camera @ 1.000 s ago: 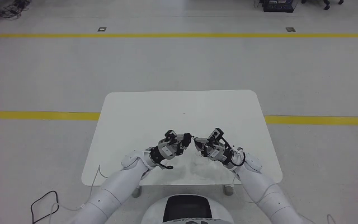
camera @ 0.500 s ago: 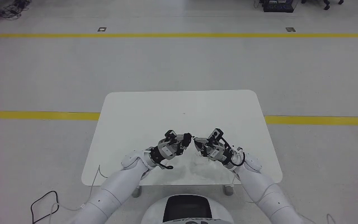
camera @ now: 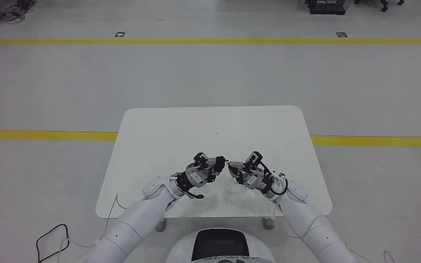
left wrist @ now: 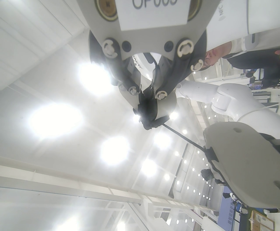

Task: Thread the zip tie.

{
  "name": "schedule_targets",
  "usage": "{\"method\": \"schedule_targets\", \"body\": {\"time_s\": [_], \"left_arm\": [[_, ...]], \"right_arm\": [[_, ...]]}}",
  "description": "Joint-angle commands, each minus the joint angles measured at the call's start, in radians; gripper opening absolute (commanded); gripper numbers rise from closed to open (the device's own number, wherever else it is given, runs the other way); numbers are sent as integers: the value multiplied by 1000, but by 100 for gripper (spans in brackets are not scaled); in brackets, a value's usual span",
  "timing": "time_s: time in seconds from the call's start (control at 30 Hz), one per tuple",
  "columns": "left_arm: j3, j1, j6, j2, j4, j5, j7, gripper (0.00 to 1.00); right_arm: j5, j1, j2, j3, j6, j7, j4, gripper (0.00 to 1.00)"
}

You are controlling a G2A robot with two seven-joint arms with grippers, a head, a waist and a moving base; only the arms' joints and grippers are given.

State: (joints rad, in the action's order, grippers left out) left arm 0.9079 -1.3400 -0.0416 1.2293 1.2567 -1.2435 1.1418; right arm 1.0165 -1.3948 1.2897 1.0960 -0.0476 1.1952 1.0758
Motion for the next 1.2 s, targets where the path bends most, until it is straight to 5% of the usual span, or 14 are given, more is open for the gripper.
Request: {"method": "schedule_targets", "body": {"time_s": [0.0,1.17], "left_arm": [[0,0,0,0,0,0,0,0],[0,0,0,0,0,0,0,0]], "right_arm": [[-1,1,0,0,0,0,-1,0],[-5,10,5,0,-5,-22,-33,0]]}}
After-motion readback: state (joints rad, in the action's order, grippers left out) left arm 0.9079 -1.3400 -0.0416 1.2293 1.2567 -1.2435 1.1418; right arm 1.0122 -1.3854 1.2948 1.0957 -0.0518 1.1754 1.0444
